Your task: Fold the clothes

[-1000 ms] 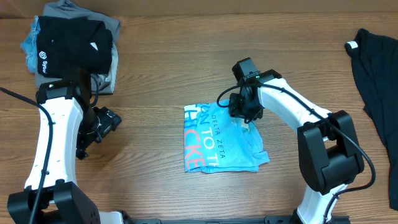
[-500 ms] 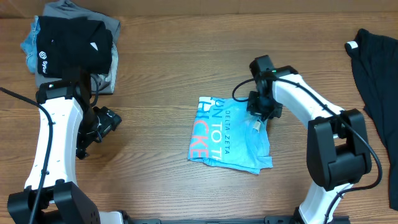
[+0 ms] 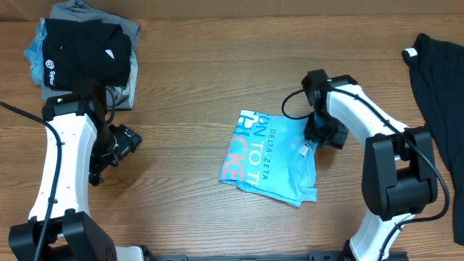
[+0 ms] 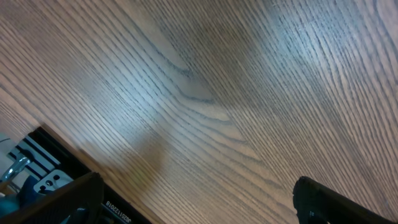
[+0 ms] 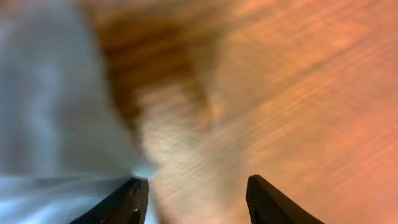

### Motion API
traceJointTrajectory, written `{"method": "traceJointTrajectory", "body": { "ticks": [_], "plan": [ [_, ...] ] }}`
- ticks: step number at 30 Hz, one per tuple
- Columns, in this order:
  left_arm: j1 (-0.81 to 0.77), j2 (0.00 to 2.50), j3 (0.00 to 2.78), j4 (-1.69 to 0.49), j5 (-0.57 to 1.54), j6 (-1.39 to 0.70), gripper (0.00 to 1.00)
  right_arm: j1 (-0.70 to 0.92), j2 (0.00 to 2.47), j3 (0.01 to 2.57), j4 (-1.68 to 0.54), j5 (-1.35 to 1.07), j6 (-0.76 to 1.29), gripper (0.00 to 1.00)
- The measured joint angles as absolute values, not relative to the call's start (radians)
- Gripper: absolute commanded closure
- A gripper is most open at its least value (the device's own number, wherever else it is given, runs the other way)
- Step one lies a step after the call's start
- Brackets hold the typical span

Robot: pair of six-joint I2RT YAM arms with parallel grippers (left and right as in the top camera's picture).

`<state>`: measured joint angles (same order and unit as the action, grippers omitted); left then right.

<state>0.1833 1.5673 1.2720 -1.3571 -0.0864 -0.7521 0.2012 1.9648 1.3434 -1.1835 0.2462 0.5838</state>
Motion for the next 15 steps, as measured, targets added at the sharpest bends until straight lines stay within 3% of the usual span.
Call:
{"method": "traceJointTrajectory", "body": {
  "ticks": [6,10,15],
  "plan": [
    [0.183,1.567,1.272,-1.357,-0.086,-0.752,0.0,0.183,1.925,1.372,-1.252,0.269,0.632,0.39],
    [0.183,1.567,1.272,-1.357,-0.086,-0.752,0.0,0.184,1.833,1.388,-1.264,0.197,0.609,0.51],
    [0.183,1.567,1.272,-1.354,-0.086,-0.752,0.0,0.186,1.777,1.395,-1.248,-0.022,0.466,0.49]
  ]
}}
